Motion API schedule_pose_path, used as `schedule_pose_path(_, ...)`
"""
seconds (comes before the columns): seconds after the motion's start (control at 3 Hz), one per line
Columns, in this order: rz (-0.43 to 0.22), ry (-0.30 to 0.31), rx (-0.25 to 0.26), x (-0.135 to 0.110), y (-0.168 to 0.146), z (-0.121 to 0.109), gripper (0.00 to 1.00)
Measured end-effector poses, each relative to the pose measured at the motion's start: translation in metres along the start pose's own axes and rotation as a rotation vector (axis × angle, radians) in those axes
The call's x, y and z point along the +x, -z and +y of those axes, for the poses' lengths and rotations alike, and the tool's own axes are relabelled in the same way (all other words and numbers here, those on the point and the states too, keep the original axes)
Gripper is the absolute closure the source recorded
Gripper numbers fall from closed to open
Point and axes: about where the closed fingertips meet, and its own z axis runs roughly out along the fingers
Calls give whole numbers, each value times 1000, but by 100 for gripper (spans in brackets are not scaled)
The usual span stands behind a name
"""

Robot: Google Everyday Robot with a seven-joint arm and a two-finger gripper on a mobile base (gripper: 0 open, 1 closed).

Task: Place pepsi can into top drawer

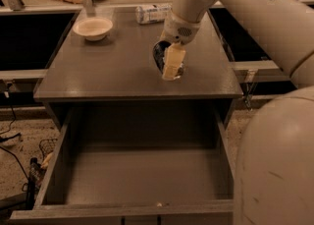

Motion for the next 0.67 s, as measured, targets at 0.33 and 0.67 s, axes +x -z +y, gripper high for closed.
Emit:
schedule_pose_path(0.33,3,16,40,7,41,17,100)
schedule_pose_path(0.67,0,16,42,18,57,37,100)
